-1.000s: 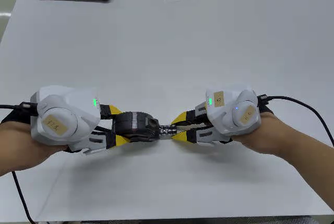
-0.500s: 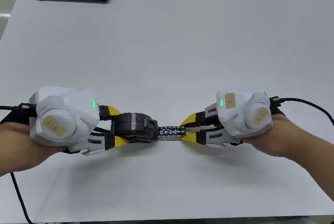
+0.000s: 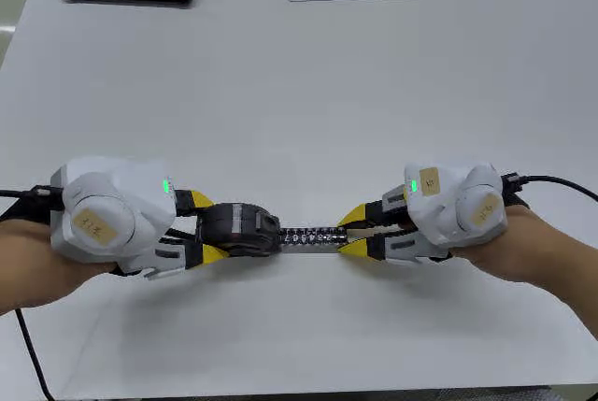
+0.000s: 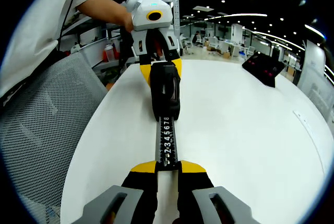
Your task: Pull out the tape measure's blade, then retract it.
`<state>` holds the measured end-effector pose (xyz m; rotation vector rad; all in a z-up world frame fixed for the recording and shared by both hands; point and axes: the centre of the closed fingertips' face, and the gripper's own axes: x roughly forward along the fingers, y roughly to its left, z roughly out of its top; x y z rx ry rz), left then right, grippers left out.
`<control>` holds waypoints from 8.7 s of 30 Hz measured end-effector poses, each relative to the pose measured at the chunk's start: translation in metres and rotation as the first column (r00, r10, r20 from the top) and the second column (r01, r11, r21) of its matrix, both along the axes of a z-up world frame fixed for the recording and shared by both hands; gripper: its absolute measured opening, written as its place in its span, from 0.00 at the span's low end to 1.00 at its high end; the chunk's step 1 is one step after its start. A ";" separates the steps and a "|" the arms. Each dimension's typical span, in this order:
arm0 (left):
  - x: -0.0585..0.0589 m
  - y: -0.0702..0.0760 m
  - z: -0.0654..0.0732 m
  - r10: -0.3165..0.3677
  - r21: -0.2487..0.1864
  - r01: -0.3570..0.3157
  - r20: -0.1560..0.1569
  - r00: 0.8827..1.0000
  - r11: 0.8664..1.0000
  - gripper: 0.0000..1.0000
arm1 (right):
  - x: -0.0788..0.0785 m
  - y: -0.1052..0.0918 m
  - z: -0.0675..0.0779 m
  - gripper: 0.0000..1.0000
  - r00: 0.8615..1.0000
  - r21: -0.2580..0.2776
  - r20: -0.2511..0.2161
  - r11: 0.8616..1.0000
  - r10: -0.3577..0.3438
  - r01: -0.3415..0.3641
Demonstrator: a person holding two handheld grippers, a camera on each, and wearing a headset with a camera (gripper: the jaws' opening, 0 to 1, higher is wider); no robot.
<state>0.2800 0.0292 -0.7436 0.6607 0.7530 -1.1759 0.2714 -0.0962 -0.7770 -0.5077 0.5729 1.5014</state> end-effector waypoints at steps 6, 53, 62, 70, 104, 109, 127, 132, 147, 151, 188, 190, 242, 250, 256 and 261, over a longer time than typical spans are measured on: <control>0.000 0.000 0.000 0.001 0.000 -0.001 0.000 1.000 1.000 0.24 | 0.000 -0.007 0.000 0.10 1.000 -0.011 0.004 1.000 0.002 -0.002; 0.000 0.000 0.000 0.002 0.003 -0.002 0.001 1.000 1.000 0.24 | 0.003 -0.062 0.001 0.09 1.000 -0.083 0.002 0.997 -0.007 0.007; 0.000 0.000 0.001 0.005 0.005 -0.005 0.003 1.000 1.000 0.24 | 0.003 -0.075 0.000 0.09 1.000 -0.105 0.000 0.994 -0.008 0.008; 0.000 0.000 0.000 0.006 0.006 -0.006 0.004 1.000 1.000 0.24 | 0.004 -0.090 0.000 0.09 1.000 -0.126 -0.004 0.992 -0.013 0.012; 0.000 0.000 0.000 0.006 0.010 -0.006 0.004 1.000 1.000 0.24 | 0.002 -0.129 0.008 0.09 1.000 -0.202 0.009 0.979 -0.004 0.005; 0.000 0.000 0.000 0.007 0.010 -0.007 0.004 1.000 1.000 0.24 | 0.002 -0.136 0.007 0.09 1.000 -0.213 0.007 0.977 -0.007 0.009; 0.001 0.000 -0.002 0.010 0.010 -0.010 0.007 1.000 1.000 0.24 | 0.005 -0.159 0.004 0.09 1.000 -0.276 0.006 0.961 -0.028 0.029; 0.002 0.000 -0.002 0.020 0.015 -0.020 -0.002 1.000 1.000 0.25 | 0.003 -0.159 0.002 0.10 0.999 -0.280 0.003 0.959 -0.035 0.034; 0.002 0.000 -0.003 0.022 0.014 -0.023 0.001 1.000 1.000 0.26 | 0.003 -0.160 0.002 0.11 1.000 -0.299 0.016 0.954 -0.023 0.027; 0.003 0.000 -0.004 0.021 0.014 -0.021 0.002 1.000 1.000 0.26 | 0.003 -0.161 0.003 0.12 1.000 -0.310 0.013 0.950 -0.027 0.030; -0.003 0.004 0.011 0.242 -0.092 -0.245 -0.039 0.969 0.965 0.54 | 0.003 -0.149 0.013 0.44 0.934 -0.217 -0.068 0.919 -0.350 0.329; -0.003 0.006 0.013 0.277 -0.105 -0.279 -0.035 0.960 0.954 0.55 | 0.002 -0.149 0.014 0.46 0.926 -0.209 -0.060 0.912 -0.373 0.354; -0.040 0.022 0.029 0.595 -0.290 -0.589 -0.077 0.800 0.754 0.80 | -0.035 -0.147 0.053 0.79 0.811 -0.061 0.005 0.809 -0.586 0.585; -0.050 0.022 0.029 0.601 -0.288 -0.597 -0.085 0.795 0.749 0.86 | -0.043 -0.149 0.055 0.84 0.805 -0.062 0.002 0.803 -0.593 0.592; -0.055 0.022 0.029 0.597 -0.291 -0.595 -0.091 0.797 0.749 0.88 | -0.048 -0.151 0.055 0.87 0.799 -0.063 -0.001 0.798 -0.601 0.600; -0.058 0.022 0.028 0.596 -0.290 -0.595 -0.095 0.797 0.750 0.89 | -0.052 -0.150 0.054 0.90 0.800 -0.065 -0.006 0.799 -0.600 0.598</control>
